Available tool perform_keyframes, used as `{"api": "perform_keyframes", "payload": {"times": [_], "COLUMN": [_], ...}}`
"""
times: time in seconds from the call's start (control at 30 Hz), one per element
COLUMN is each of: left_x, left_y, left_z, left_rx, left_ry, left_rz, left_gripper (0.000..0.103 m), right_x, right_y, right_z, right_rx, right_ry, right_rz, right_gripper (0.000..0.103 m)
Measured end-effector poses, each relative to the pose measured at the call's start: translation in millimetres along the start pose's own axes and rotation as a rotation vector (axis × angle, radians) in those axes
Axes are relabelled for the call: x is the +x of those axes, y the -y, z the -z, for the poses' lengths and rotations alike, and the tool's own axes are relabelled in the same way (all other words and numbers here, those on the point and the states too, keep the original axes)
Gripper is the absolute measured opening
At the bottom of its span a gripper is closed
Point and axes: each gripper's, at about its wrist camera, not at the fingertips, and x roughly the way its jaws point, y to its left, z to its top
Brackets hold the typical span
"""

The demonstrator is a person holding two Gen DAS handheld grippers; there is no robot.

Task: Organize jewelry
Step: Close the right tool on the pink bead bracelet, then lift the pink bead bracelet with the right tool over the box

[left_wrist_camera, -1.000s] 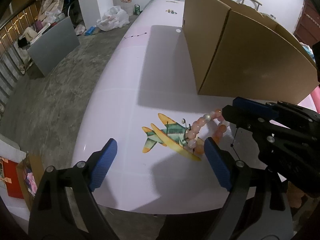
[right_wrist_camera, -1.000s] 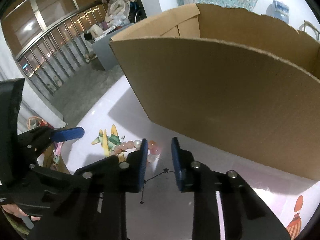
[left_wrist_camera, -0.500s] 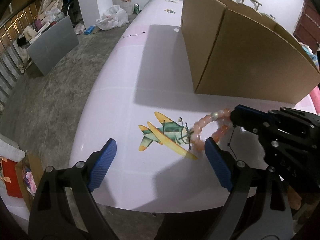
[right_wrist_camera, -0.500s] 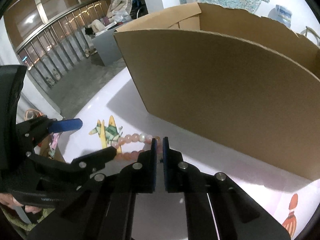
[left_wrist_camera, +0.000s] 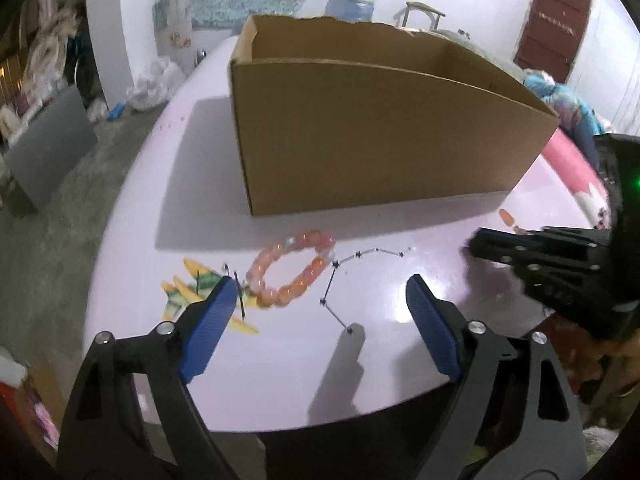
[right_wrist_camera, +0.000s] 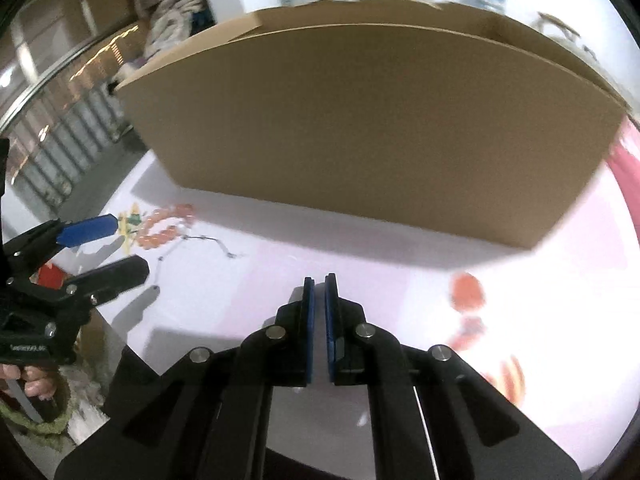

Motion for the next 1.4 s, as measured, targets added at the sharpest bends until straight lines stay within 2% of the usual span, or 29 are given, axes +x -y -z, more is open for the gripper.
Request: {"api": "perform_keyframes", "payload": {"times": [0.1, 0.17, 0.23, 0.27, 0.33, 0.4, 0.47, 0.7, 0.8, 0.83, 0.87, 0.93, 0.97, 1.03, 1.1, 1.4], "left_x": [-0.3, 0.3, 5.3, 9.0, 20.4, 26.6, 28.9, 33.5, 32.4, 32.8, 32.9, 32.0, 30.3, 32.1, 26.8, 35.8], "left_y": [-7.6, -24.5, -36.4, -40.0, -41.0, -34.5, -19.0, 58.8, 80.0, 83.7, 85.5, 85.8, 83.8, 75.9, 71.1, 68.8], "left_z": [-4.1, -5.3, -6.2, -6.5, -7.4, -8.8, -12.1, -10.3, -8.0, -8.1, -8.8, -8.5, -9.0, -15.9, -14.3, -9.9], "left_rx": [-0.03, -0.109, -0.155, -0.166, -0.155, -0.129, -0.088, 0.101, 0.154, 0.177, 0.192, 0.198, 0.191, 0.172, 0.164, 0.156], "left_ry": [0.007, 0.002, -0.019, -0.027, -0.053, -0.057, -0.066, -0.059, -0.059, -0.059, -0.062, -0.074, -0.079, -0.082, -0.084, -0.12], "left_rz": [-0.028, -0.021, -0.018, -0.018, -0.015, -0.006, 0.043, 0.216, 0.246, 0.241, 0.233, 0.229, 0.228, 0.232, 0.231, 0.25], "left_gripper": [0.068, 0.06, 0.042, 0.037, 0.021, 0.013, 0.01, 0.009, 0.009, 0.009, 0.009, 0.01, 0.01, 0.022, 0.026, 0.026], "right_x": [-1.9, 0.9, 3.8, 5.0, 6.9, 7.3, 4.3, -9.1, -10.8, -11.7, -12.6, -12.8, -13.0, -13.2, -9.7, 1.5], "right_y": [5.1, 5.4, 3.4, 3.6, 5.3, 7.7, 8.3, 41.2, 54.9, 56.2, 56.7, 52.6, 49.1, 41.3, 32.9, 12.4], "right_z": [4.0, 2.2, 2.6, 1.9, 0.6, -0.9, -0.1, 8.1, 11.6, 13.1, 14.3, 14.8, 14.3, 13.1, 9.2, 2.6], "right_rx": [0.033, 0.04, 0.041, 0.041, 0.043, 0.047, 0.055, 0.142, 0.177, 0.186, 0.189, 0.177, 0.162, 0.127, 0.091, -0.03], "right_ry": [0.008, 0.014, 0.019, 0.02, 0.023, 0.03, 0.038, 0.05, 0.046, 0.047, 0.051, 0.059, 0.062, 0.063, 0.056, 0.027], "right_rz": [-0.019, -0.028, -0.044, -0.052, -0.065, -0.068, -0.063, -0.046, -0.061, -0.073, -0.083, -0.103, -0.111, -0.124, -0.133, -0.123], "right_gripper": [0.006, 0.006, 0.006, 0.006, 0.006, 0.006, 0.006, 0.006, 0.008, 0.014, 0.022, 0.026, 0.026, 0.026, 0.026, 0.026]}}
